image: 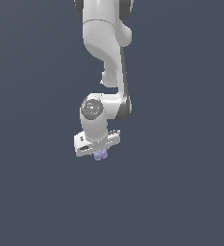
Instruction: Pick up the object and move it to a goal position.
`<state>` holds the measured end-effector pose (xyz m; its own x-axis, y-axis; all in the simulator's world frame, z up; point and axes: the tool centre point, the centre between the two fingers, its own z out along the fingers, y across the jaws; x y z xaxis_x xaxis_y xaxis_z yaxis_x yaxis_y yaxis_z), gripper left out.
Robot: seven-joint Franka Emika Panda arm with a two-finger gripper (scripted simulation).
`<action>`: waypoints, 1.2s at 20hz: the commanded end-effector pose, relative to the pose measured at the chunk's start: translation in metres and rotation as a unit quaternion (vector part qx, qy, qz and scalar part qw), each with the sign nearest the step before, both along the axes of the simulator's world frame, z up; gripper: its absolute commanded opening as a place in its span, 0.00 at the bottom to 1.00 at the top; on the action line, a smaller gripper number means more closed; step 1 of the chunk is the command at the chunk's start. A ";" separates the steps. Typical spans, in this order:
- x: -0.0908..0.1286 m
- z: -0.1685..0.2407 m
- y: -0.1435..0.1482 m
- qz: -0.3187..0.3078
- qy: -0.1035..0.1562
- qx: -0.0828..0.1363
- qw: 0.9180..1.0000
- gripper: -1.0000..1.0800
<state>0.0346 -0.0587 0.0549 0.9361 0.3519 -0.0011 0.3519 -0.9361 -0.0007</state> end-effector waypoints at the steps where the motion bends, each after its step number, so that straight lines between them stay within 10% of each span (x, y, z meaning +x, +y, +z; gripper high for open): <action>1: -0.004 0.011 -0.005 0.000 -0.001 0.000 1.000 0.00; 24: -0.091 0.221 -0.104 0.000 -0.001 0.001 1.000 0.00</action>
